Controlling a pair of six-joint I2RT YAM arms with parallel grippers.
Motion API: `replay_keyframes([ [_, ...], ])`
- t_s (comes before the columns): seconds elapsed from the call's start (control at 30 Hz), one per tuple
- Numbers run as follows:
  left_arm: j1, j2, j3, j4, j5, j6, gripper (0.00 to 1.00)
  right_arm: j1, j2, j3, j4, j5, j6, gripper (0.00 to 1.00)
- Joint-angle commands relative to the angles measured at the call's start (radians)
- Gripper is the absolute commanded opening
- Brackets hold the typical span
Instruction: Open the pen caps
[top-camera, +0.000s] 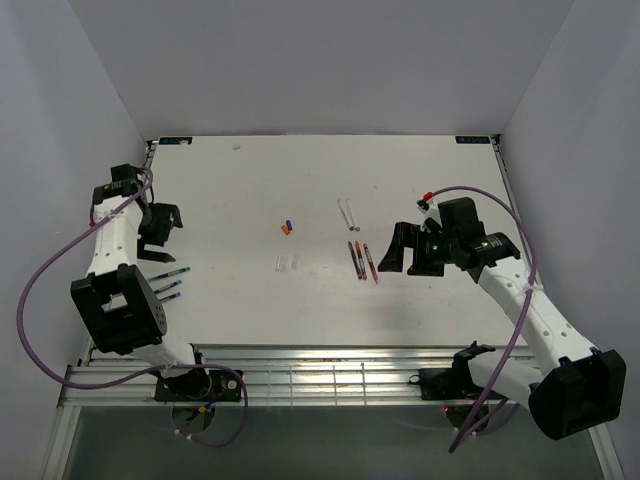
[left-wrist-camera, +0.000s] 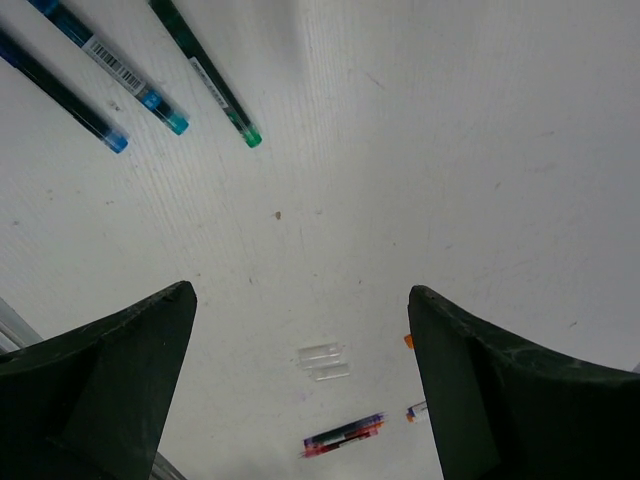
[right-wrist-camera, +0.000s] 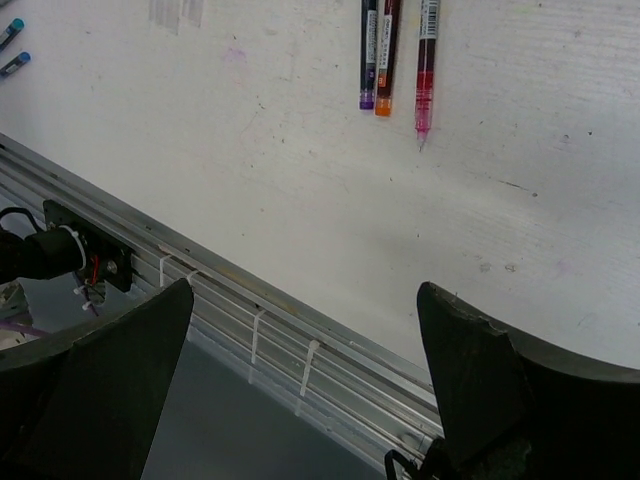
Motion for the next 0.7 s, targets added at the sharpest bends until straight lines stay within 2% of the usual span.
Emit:
replay_keyframes([
  [0.0, 0.019, 0.028, 0.008, 0.020, -0.067, -0.112, 0.97, -0.003, 0.016, 0.068, -0.044, -0.015, -0.025, 0.98],
  [0.23, 0.024, 0.088, -0.003, 0.039, -0.098, -0.209, 0.96, -0.003, 0.056, 0.105, -0.098, 0.032, -0.080, 0.98],
  [0.53, 0.050, 0.117, -0.026, 0.060, -0.144, -0.230, 0.93, -0.004, 0.073, 0.108, -0.120, 0.055, -0.114, 0.97],
  [0.67, 0.066, 0.110, -0.093, 0.095, -0.139, -0.244, 0.92, -0.004, 0.087, 0.122, -0.134, 0.065, -0.129, 0.97],
])
